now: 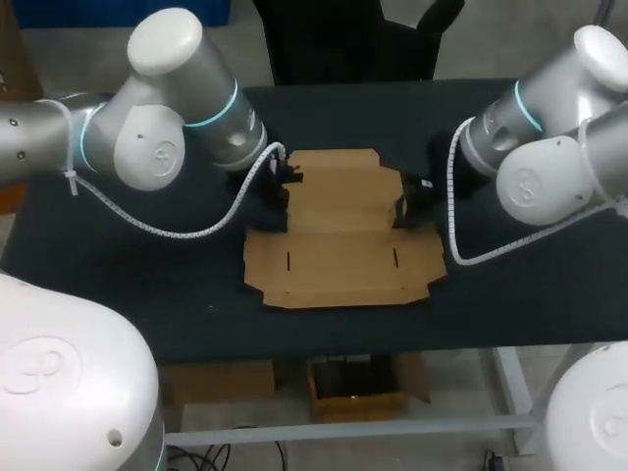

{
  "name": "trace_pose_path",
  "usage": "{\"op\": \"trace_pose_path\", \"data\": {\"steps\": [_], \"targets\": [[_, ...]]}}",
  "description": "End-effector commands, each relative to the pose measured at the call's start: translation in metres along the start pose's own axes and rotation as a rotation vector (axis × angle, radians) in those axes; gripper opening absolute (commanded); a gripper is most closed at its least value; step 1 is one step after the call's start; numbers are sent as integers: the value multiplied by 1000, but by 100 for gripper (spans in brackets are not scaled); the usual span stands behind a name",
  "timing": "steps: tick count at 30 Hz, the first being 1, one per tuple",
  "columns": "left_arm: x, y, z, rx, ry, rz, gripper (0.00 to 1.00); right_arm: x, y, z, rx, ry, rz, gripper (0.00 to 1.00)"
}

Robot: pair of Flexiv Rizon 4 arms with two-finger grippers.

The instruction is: Assemble the packaging by folding the flat box into shape, placing the metal phone stand inside, and closing the box properly

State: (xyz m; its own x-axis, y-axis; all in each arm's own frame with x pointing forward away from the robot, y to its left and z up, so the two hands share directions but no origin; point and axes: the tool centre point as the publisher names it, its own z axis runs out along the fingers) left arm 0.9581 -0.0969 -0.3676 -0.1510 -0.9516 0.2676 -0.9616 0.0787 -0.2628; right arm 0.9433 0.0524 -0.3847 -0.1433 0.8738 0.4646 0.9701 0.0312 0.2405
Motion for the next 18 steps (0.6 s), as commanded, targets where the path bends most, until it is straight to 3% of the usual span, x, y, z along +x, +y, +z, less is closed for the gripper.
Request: {"op": "trace_pose_path", "data": {"steps": [1, 18], "targets": [[-4, 3, -10, -1, -3, -5, 0, -7, 1, -10, 14, 50, 6, 0], [-14, 33, -74, -2, 43, -44, 0, -24, -15, -67, 17, 38, 37, 0]]}}
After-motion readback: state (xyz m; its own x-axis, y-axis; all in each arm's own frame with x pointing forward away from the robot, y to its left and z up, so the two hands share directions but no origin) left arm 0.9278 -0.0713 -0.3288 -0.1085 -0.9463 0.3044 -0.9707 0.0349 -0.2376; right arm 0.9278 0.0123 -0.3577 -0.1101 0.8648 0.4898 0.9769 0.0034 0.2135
